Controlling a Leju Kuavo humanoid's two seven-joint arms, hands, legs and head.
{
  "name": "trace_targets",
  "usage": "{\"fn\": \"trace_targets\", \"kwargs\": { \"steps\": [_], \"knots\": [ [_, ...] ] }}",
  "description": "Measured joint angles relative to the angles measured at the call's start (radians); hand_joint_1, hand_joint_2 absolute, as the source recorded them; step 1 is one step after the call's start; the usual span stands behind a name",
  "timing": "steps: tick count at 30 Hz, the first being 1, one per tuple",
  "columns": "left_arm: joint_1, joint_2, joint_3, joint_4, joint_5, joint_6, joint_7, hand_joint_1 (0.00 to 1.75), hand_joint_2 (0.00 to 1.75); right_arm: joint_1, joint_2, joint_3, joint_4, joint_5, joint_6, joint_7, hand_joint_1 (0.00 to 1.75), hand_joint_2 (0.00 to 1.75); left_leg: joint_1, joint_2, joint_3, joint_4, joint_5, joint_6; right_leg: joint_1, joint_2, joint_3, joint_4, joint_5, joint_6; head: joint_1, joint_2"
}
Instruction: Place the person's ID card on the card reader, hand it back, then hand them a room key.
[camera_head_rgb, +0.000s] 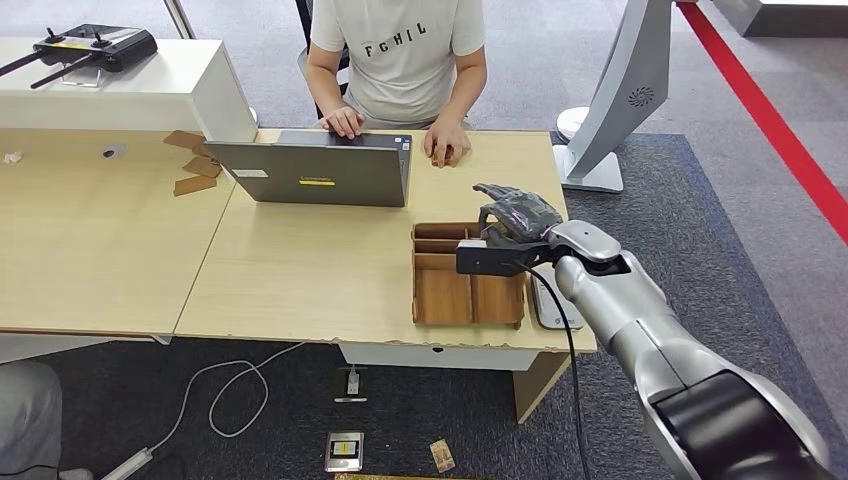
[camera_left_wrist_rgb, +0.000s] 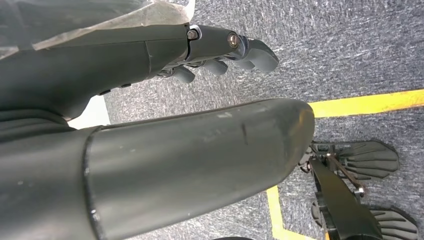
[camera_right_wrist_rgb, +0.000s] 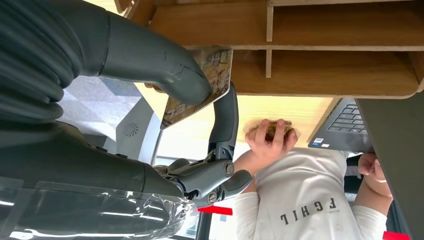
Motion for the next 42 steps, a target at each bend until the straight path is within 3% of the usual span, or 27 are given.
{"fn": "trace_targets", "kwargs": {
  "steps": [42],
  "knots": [
    [0.000,0.000,0.000,0.000,0.003,0.002,0.012,0.00,0.00,0.065,0.016,-0.001,-0.006,-0.031,-0.040,-0.014,1.75,1.75,0.000,0.000,0.000,0.000,0.000,0.000,0.000,0.000,0.000,0.000,0.000,0.000,0.000,0.000]
  ]
}}
